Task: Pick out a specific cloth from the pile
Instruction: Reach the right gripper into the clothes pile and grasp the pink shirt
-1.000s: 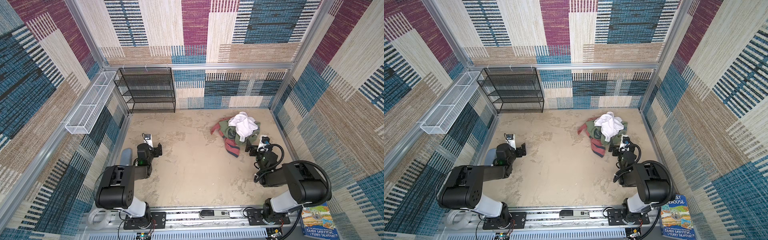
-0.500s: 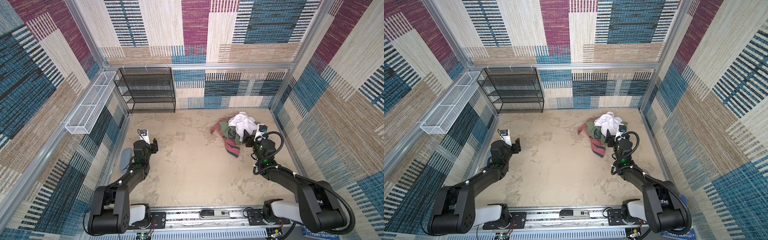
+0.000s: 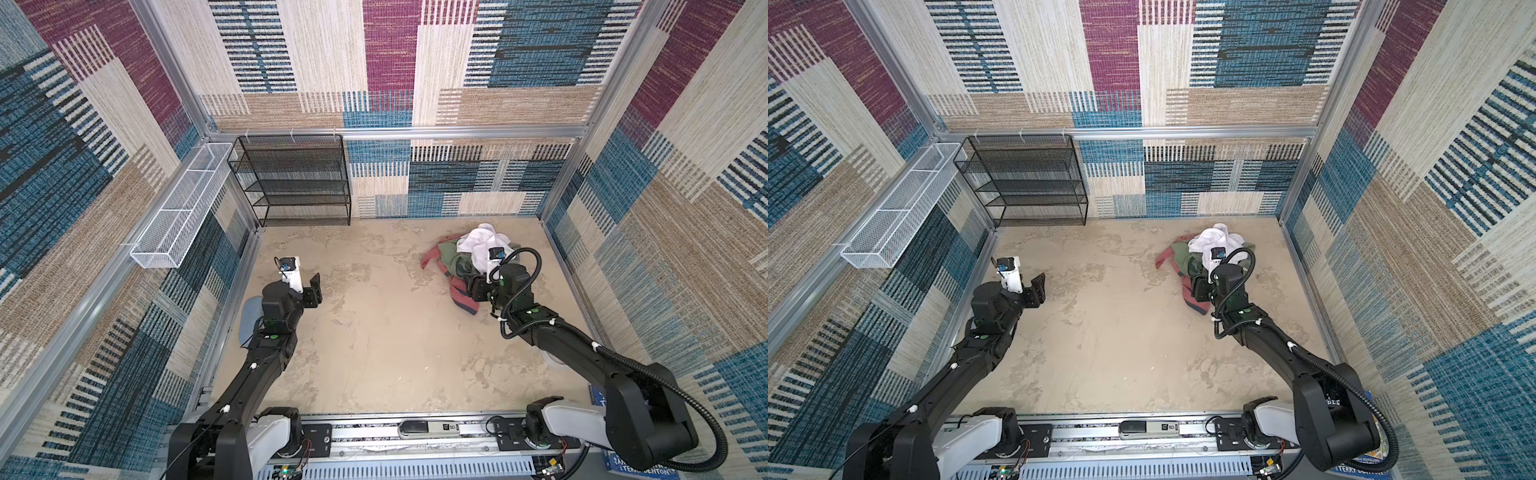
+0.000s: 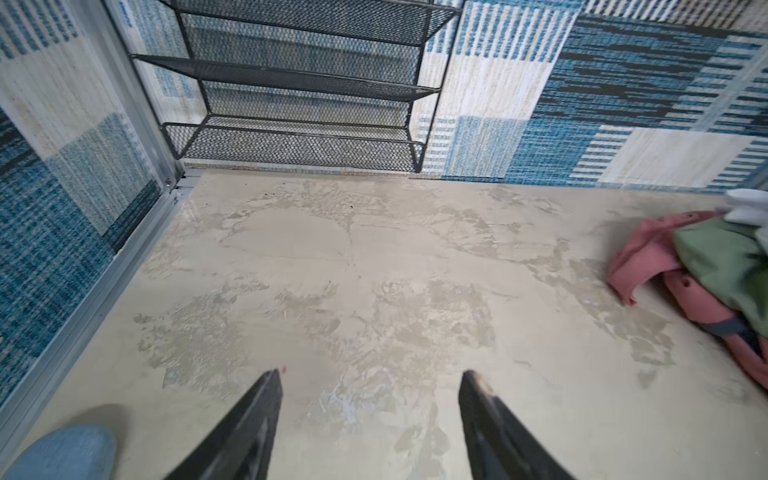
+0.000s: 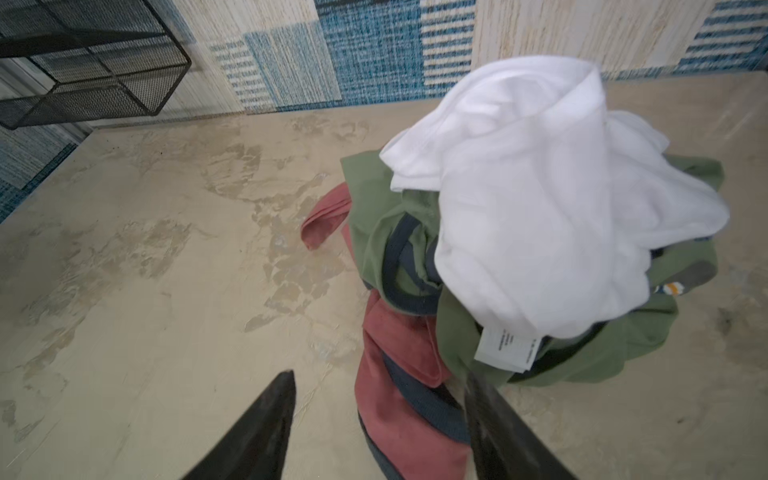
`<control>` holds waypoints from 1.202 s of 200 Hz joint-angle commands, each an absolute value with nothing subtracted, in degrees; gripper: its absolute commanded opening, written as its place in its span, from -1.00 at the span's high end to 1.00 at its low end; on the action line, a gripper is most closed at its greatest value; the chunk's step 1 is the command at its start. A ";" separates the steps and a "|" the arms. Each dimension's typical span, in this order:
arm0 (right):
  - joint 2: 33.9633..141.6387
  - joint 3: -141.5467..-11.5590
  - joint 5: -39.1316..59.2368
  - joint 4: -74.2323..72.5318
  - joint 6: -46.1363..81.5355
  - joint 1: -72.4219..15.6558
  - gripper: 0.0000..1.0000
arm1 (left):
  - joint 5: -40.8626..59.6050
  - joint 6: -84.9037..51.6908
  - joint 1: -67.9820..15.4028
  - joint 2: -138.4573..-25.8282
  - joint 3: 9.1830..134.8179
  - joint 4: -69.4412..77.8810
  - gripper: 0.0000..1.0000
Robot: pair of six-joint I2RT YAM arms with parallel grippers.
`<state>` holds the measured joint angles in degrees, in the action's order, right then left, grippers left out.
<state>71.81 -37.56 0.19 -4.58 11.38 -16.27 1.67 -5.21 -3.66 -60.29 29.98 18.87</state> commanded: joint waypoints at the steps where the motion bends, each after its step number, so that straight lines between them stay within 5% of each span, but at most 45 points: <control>1: 73.21 -37.86 1.72 0.13 14.10 -17.26 -0.33 | 0.51 -7.79 -5.57 -59.94 32.55 13.63 -0.41; 97: 89.87 -46.99 -3.50 2.32 13.71 -19.91 -0.20 | -6.30 -13.07 -16.90 -69.01 42.14 -0.97 -0.36; 240: 100.82 -54.92 -10.49 8.33 12.48 -21.70 0.11 | -6.12 -12.52 -17.89 -70.32 41.70 -0.26 -0.36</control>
